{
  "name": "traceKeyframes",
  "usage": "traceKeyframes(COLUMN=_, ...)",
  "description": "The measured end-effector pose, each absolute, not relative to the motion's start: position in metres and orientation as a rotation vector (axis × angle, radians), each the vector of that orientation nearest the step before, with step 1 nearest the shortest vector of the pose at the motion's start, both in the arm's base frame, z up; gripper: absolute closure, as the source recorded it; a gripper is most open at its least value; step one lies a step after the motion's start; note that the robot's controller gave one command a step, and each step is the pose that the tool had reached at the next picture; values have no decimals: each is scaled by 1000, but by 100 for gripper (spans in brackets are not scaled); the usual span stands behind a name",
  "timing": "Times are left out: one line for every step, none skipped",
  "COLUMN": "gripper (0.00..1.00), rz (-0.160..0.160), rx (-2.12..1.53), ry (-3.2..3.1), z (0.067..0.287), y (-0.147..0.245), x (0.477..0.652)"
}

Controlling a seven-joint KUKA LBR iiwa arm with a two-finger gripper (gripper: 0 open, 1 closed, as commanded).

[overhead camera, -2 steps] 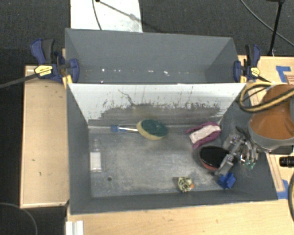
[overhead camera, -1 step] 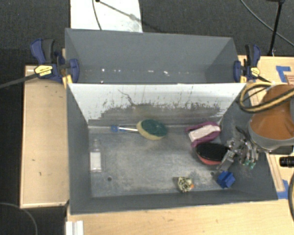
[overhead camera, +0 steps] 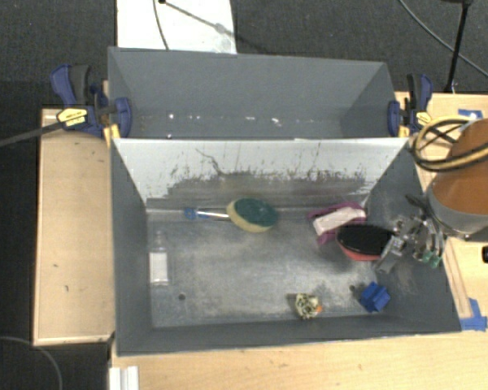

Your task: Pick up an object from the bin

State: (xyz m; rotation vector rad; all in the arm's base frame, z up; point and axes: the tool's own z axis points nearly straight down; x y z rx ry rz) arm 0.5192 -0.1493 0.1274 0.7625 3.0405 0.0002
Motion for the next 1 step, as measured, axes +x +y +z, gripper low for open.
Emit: traceKeyframes(gripper=100, rz=0, rx=753, ry=3046, z=137, y=-150, x=520)
